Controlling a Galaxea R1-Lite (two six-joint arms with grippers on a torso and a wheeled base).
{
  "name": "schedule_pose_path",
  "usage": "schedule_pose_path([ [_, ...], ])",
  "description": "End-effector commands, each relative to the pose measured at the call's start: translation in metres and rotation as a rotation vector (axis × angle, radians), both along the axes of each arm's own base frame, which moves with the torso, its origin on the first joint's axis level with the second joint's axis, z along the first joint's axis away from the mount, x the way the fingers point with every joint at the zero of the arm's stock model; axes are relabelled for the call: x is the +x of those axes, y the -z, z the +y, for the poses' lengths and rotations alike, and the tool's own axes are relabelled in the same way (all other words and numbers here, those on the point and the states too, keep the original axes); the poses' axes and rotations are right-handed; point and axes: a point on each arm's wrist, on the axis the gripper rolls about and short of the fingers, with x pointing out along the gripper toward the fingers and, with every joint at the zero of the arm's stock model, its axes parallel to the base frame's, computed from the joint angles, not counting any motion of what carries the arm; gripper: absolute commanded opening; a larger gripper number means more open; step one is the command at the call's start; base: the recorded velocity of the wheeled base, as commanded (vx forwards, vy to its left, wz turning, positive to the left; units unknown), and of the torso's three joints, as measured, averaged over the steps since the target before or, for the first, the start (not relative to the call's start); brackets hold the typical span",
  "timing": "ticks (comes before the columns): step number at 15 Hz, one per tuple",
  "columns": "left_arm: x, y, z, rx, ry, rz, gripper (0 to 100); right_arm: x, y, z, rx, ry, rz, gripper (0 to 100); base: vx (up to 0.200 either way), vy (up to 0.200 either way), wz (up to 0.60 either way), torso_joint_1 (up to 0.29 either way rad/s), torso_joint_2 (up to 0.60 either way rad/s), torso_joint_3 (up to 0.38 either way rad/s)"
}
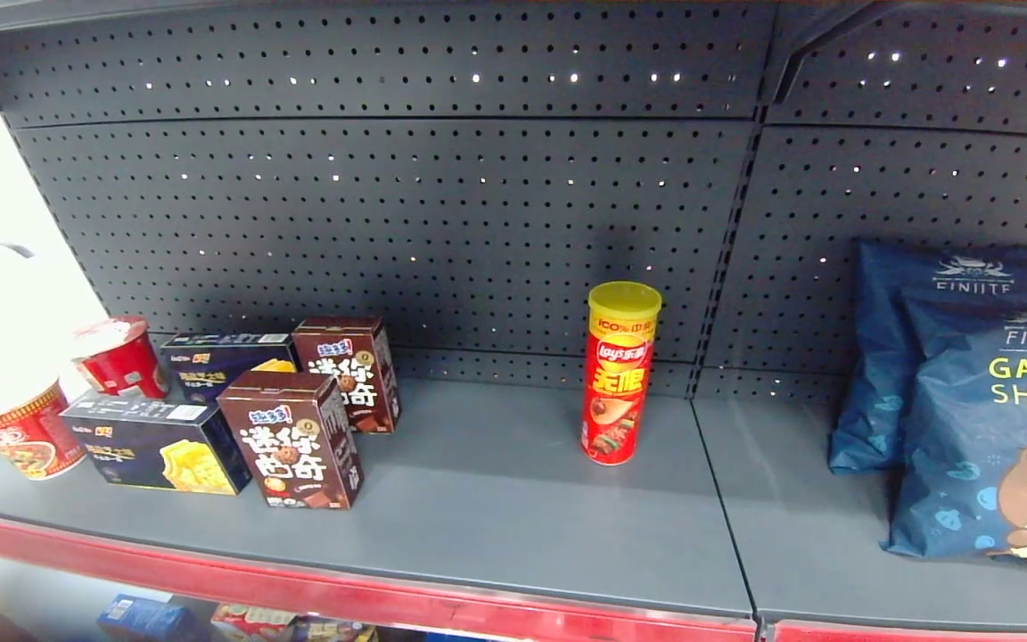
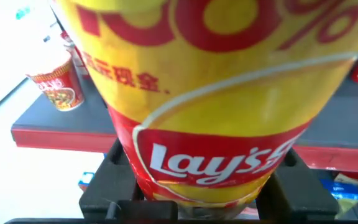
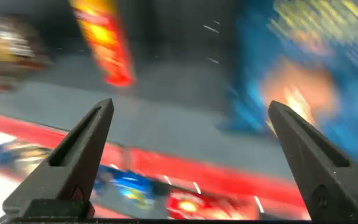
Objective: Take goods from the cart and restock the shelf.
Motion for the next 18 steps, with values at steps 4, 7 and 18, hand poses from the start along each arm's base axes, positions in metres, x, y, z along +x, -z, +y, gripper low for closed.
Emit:
schedule_pose_path([
  [4,-0.01,0.013,0.001,-0.05,0.008,-0.024,0,0.116,-0.097,0.051,-0.013,-0.458,0.163,100,0.0,0.0,0.0,0.0,0.0,0.0],
  [7,-0.017,0.013,0.001,-0.109,0.009,-0.06,0,0.168,-0.082,0.072,-0.013,-0.513,0.124,100,0.0,0.0,0.0,0.0,0.0,0.0],
  [18,-0.02,0.019,0.001,-0.116,0.038,-0.051,0,0.27,-0.001,0.08,-0.114,-0.838,0.141,100,0.0,0.0,0.0,0.0,0.0,0.0],
])
